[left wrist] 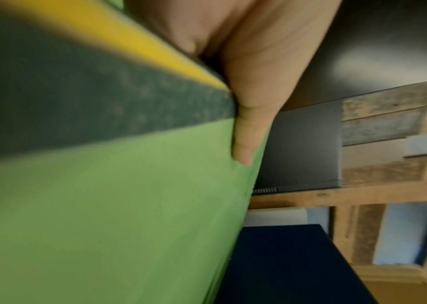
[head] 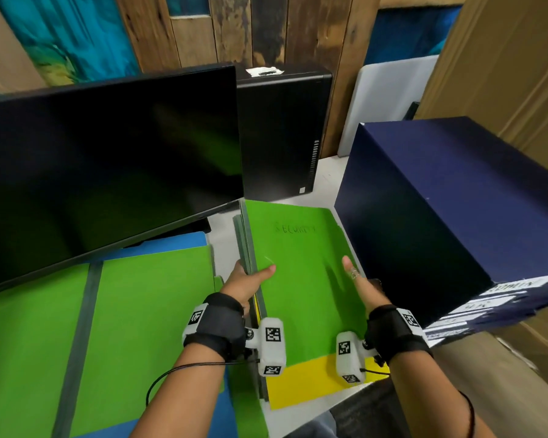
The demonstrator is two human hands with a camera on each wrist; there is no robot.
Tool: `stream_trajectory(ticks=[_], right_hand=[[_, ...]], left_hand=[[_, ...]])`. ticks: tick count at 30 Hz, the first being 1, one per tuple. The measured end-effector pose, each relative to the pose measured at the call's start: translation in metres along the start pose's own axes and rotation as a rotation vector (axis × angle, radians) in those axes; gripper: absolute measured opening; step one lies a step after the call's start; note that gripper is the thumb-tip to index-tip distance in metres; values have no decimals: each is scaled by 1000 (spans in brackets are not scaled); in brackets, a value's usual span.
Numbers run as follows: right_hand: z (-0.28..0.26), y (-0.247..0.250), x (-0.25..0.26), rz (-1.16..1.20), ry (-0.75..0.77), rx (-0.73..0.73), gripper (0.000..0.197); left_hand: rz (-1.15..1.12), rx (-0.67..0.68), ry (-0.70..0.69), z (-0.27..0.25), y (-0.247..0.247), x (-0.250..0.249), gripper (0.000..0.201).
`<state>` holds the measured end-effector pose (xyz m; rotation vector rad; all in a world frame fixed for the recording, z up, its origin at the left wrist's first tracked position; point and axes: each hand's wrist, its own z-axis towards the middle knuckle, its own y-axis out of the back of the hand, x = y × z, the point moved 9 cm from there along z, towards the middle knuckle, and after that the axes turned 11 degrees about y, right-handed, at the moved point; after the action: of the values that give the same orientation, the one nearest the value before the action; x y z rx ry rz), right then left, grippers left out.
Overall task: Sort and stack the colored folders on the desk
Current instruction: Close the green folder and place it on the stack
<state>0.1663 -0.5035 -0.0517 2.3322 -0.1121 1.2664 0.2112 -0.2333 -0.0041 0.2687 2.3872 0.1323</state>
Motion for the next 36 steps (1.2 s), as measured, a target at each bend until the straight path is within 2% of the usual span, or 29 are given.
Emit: stream_trajectory(ticks=[2,5,7,9,13,14,16,19,21,25,27,30,32,36], right_hand=[[0,1,14,133,36,16,114],[0,4,49,196,126,63,107],[2,14,71,224,212,-1,103],[-4,27,101,315,395,-79,90],[-18,37,123,342,589,-88,58],[-21,38,122,339,607,-62,59],[-26,35,119,344,613,39,73],[-39,36,126,348,658,138,74],[-51,41,139,371,734,162,77],[-60,53,158,437,843,132,101],[-63,51,165,450,896,104,94],[-59,49,166,455,906,68,81],[-56,49,161,404,911,62,80],[-46,37,141,286,850,33,84]], left_hand=[[-79,-6,-119,-16,3,-16,95],[-180,10,-353,-46,9,-41,68],[-183,7,-486,-66,16,-58,68],[-169,-8,-615,-75,25,-71,67],[-169,-80,-718,-86,39,-83,66],[-136,-107,-730,-88,42,-85,69],[-65,-148,-757,-91,49,-87,90],[-31,-101,-851,-104,58,-95,123],[2,-67,-856,-112,57,-99,133],[114,-50,-777,-105,58,-98,138],[169,-61,-737,-97,58,-99,134],[275,-97,-654,-86,60,-101,122],[381,-95,-578,-72,63,-95,112],[581,-119,-437,-41,56,-67,71]])
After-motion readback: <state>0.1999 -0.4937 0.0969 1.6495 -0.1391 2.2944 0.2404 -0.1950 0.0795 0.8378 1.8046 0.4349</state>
